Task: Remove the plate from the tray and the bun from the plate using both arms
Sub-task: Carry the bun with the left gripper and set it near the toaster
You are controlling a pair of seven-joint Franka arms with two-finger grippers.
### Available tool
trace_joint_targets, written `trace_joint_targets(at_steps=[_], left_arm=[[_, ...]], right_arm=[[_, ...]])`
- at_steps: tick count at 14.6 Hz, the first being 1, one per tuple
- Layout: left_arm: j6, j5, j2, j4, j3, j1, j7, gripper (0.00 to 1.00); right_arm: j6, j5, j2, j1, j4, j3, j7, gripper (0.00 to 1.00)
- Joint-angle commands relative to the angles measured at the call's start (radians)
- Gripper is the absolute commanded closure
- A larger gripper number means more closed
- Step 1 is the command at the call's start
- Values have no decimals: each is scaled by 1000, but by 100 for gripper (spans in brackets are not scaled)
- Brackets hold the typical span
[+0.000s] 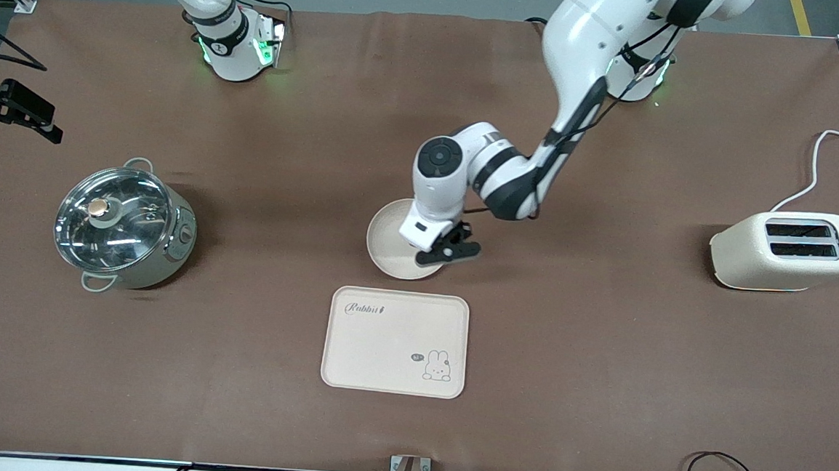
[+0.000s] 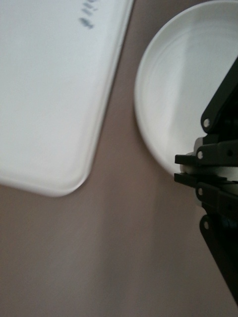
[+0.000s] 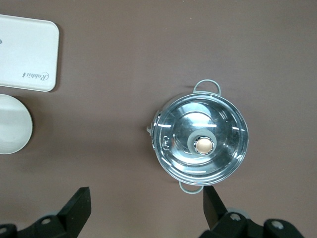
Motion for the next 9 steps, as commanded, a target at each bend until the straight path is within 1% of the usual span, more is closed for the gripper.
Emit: trace_joint_targets(at_steps=[1,2,4,6,7,8,9], left_arm=[[-80,6,-163,-119,-14,165,273,100],[-63,7,-198,-179,-14,226,367,100],[71,7,-276,-343,-17,366,589,100],[243,7,-306,-481,-19,502,773,99],[318,7,-300,-532,-20,558,839,97],[368,6,-287,-564,-20,592,861,89],[388,6,-268,-571,-20,603,863,67]], right_arm=[[11,-30,-24,16,-30,-3,-7,0],[13,-30,-22,19,-29,-3,-7,0],[19,-30,-9,21,-26,-3,-6,0],[20,-30,-1,21,-26,-3,0,0],[20,-30,7,30,-26,-3,2,0],[22,-33,11,48,-26,-3,2,0],[23,-33,22,53,-24,-3,2,0]])
